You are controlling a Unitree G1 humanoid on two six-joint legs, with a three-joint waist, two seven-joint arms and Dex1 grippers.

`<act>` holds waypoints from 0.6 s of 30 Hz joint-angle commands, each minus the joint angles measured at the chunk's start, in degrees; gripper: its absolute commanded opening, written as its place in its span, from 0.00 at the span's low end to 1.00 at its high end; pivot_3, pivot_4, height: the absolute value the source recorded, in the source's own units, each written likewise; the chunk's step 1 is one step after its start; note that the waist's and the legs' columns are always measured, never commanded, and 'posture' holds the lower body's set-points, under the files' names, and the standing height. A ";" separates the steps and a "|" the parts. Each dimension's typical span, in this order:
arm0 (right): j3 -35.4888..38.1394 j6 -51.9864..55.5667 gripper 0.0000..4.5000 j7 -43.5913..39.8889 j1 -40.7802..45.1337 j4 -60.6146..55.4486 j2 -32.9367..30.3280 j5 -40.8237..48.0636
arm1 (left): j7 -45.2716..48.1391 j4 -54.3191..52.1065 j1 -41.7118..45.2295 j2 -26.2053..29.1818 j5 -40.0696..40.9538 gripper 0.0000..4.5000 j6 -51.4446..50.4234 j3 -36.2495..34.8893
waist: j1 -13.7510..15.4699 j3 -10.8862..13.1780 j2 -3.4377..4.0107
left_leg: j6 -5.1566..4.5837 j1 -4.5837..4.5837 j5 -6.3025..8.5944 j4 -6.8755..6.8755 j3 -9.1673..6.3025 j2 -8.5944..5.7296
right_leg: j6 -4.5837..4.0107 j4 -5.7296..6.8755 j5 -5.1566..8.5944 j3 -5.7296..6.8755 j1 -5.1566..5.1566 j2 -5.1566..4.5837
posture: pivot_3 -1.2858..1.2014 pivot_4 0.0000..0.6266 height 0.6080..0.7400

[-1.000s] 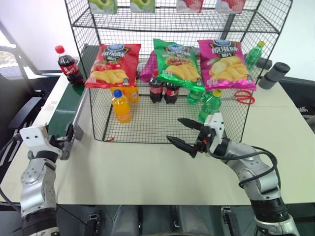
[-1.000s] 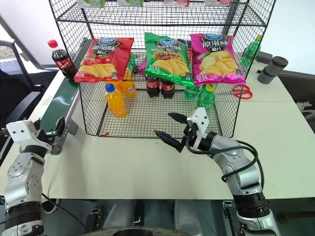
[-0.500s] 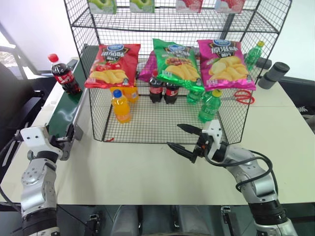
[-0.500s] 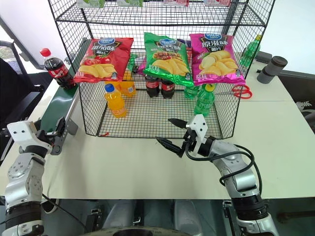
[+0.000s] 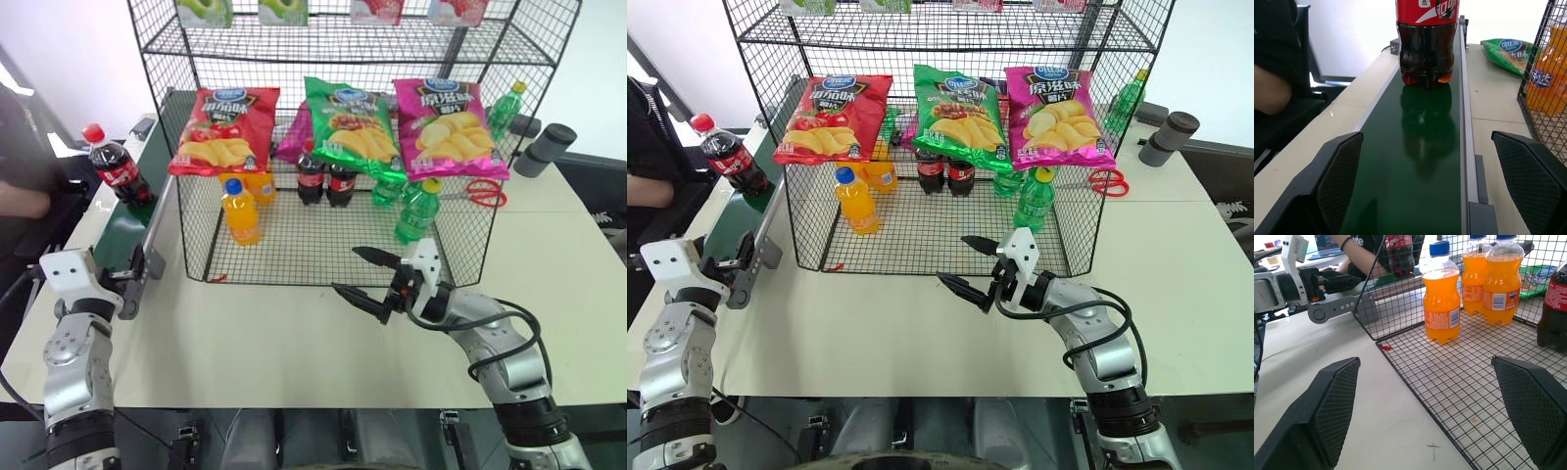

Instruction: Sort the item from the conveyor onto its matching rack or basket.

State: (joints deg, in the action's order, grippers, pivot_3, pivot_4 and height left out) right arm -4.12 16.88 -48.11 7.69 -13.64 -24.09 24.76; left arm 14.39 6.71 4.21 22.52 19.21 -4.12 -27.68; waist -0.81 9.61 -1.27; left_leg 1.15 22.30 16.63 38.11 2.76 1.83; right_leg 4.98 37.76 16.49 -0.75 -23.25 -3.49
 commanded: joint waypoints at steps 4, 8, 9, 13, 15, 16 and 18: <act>-0.01 0.42 0.99 0.31 1.23 -2.29 0.20 0.72 | -0.84 -0.19 0.53 0.90 -0.51 1.00 1.92 -0.98 | -0.01 0.00 0.00 | 0.00 0.00 0.00 0.00 0.00 0.00 | 0.00 -0.01 0.00 0.00 0.00 -0.01 | 0.52 0.24 1.00; -0.12 0.84 0.99 0.53 1.63 -2.47 0.21 0.77 | -1.65 -0.20 0.54 1.21 -0.80 1.00 3.16 -1.65 | -0.01 0.00 0.00 | 0.01 0.00 0.00 -0.01 0.00 0.00 | -0.01 -0.01 0.00 0.00 -0.01 -0.03 | 0.52 0.24 1.00; -0.14 0.98 0.99 0.59 1.73 -2.52 0.23 0.80 | -1.87 -0.22 0.62 1.29 -0.79 1.00 3.35 -1.88 | -0.01 0.00 0.00 | 0.01 0.01 0.00 -0.01 -0.01 0.00 | -0.01 -0.01 0.00 0.00 -0.02 -0.03 | 0.52 0.24 1.00; -0.22 1.31 0.99 0.67 1.92 -2.66 0.31 0.80 | -2.18 -0.23 0.73 1.82 -0.77 1.00 3.87 -2.22 | -0.02 0.00 0.00 | 0.01 0.04 0.01 -0.02 -0.01 0.00 | -0.01 -0.05 0.00 0.01 -0.03 -0.06 | 0.52 0.24 1.00; -0.25 1.40 0.99 0.72 1.94 -2.70 0.33 0.82 | -2.37 -0.27 0.67 2.04 -0.60 1.00 3.96 -2.28 | -0.03 0.00 0.00 | 0.01 0.04 0.00 -0.03 -0.01 0.00 | -0.01 -0.06 0.00 0.00 -0.04 -0.06 | 0.52 0.24 1.00; -0.28 1.44 0.99 0.77 1.94 -2.72 0.34 0.83 | -2.46 -0.28 0.63 2.09 -0.55 1.00 4.00 -2.27 | -0.03 0.00 0.00 | 0.01 0.05 0.01 -0.04 -0.01 0.00 | -0.01 -0.07 0.00 0.01 -0.05 -0.06 | 0.52 0.24 1.00; -0.35 1.49 0.99 0.83 1.95 -2.77 0.34 0.80 | -2.55 -0.33 0.61 2.15 -0.52 1.00 4.06 -2.29 | -0.02 0.00 0.00 | 0.01 0.05 0.01 -0.05 -0.01 0.00 | -0.01 -0.08 0.00 0.01 -0.05 -0.07 | 0.52 0.24 1.00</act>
State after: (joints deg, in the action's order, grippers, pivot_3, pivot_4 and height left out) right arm -4.36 18.45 -47.43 8.88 -13.83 -24.07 24.86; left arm 12.21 7.09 4.40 23.67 18.68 -1.58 -28.48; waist -0.83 9.61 -1.27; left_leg 1.16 22.35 16.63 38.05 2.76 1.83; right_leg 4.97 37.67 16.49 -0.74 -23.30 -3.56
